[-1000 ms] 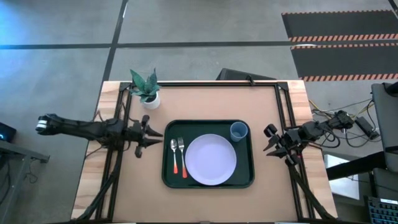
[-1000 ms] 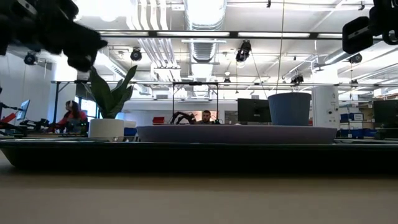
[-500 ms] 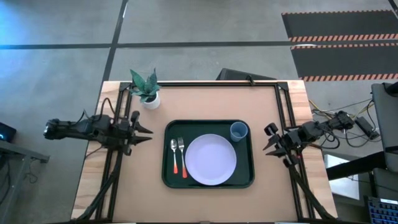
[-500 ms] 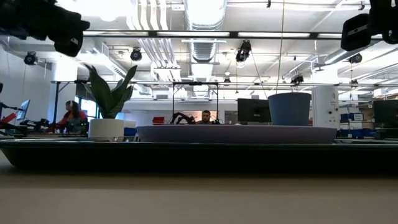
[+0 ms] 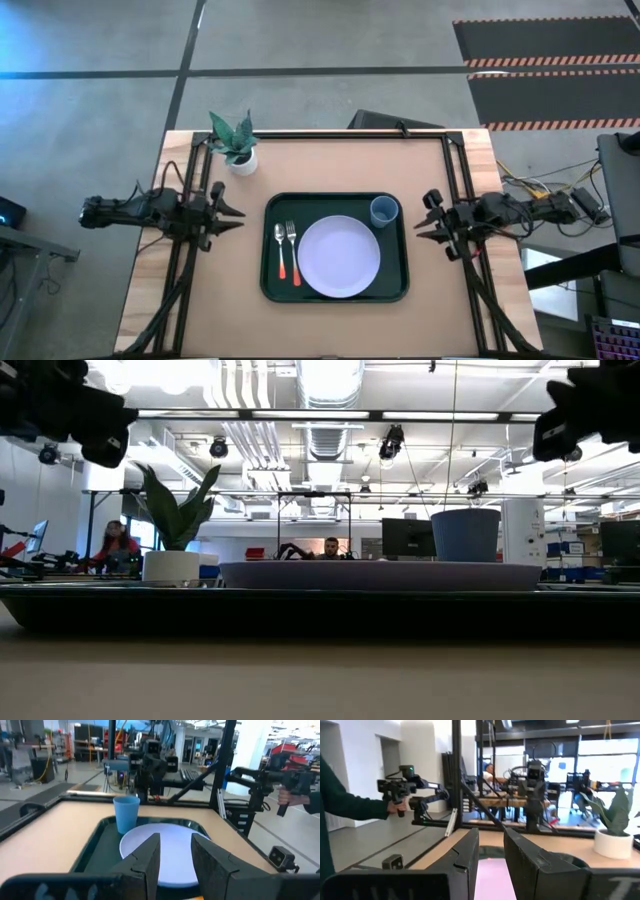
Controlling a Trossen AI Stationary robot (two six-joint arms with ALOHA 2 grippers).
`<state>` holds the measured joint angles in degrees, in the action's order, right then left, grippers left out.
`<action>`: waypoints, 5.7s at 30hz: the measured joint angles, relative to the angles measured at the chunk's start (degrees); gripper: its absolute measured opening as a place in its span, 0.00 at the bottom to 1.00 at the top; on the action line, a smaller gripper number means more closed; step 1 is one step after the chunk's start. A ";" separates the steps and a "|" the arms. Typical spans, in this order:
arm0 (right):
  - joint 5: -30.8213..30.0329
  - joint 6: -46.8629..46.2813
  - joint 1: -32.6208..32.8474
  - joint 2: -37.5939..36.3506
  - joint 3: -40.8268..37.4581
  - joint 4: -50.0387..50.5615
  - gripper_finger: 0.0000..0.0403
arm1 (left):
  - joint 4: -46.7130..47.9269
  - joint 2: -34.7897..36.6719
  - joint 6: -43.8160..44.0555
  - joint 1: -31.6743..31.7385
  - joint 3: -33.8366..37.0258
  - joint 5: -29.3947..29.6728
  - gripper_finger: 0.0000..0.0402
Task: Pick and place plate/cup/fork/spoon on tray
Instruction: Return to Home Position
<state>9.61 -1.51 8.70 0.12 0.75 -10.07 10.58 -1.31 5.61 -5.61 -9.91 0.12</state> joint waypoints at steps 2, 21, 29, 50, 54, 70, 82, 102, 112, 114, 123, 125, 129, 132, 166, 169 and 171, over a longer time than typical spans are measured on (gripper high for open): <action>0.86 -0.02 -0.92 0.04 0.00 0.48 0.20 | 1.00 0.35 0.09 0.02 0.09 0.02 0.23; 4.11 -1.91 -2.48 -0.02 -0.02 2.87 0.20 | -6.09 0.35 3.23 0.02 7.33 0.21 0.23; 4.11 -1.91 -2.48 -0.07 -0.02 5.61 0.20 | -5.92 -1.00 4.41 0.02 7.43 0.24 0.23; 3.72 0.49 -2.48 2.56 0.00 7.94 0.20 | -5.99 -2.46 4.13 0.02 7.58 3.30 0.23; 3.72 0.47 -2.48 3.85 0.00 8.05 0.20 | -5.96 -3.40 4.18 0.02 7.59 3.30 0.23; 3.93 1.23 -2.48 5.57 -0.02 7.65 0.20 | -7.99 -6.79 1.87 0.02 7.82 3.52 0.23; 4.47 5.95 -2.48 5.49 0.00 5.65 0.20 | -12.08 -0.44 -4.21 0.02 9.56 4.68 0.23; 4.32 7.61 -2.48 3.02 0.11 8.23 0.20 | -11.64 -0.65 -5.92 0.02 9.62 4.55 0.23; 3.86 7.58 -2.48 3.04 0.13 8.49 0.20 | -11.67 -0.95 -5.86 0.02 9.64 4.59 0.23; 3.85 7.58 -2.48 3.04 0.13 8.49 0.20 | -11.68 -0.95 -5.86 0.02 9.66 4.60 0.23; 3.85 7.58 -2.48 3.06 0.13 8.53 0.20 | -11.81 -1.43 -5.94 0.02 9.66 4.70 0.23; 3.85 7.56 -2.48 3.06 0.13 8.53 0.20 | -11.96 -1.73 -5.94 0.02 9.66 4.73 0.23; 3.85 7.57 -2.48 3.06 0.13 8.53 0.20 | -12.50 -2.50 -5.94 0.02 9.66 4.91 0.23; 3.82 7.55 -2.48 3.08 0.13 8.53 0.20 | -12.60 -2.82 -5.92 0.02 9.66 4.94 0.23; 3.85 7.55 -2.48 3.08 0.11 8.22 0.20 | -13.60 -4.30 -6.01 0.02 9.66 4.57 0.23; 3.85 7.55 -2.48 3.08 0.11 8.20 0.20 | -13.61 -4.28 -6.01 0.02 9.66 4.57 0.23; 3.85 7.55 -2.48 3.08 0.11 8.18 0.20 | -13.61 -4.36 -6.01 0.02 9.66 4.57 0.23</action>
<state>13.45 6.04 6.22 3.20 0.86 -1.89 -3.03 -5.66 -0.40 -5.58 -0.25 4.69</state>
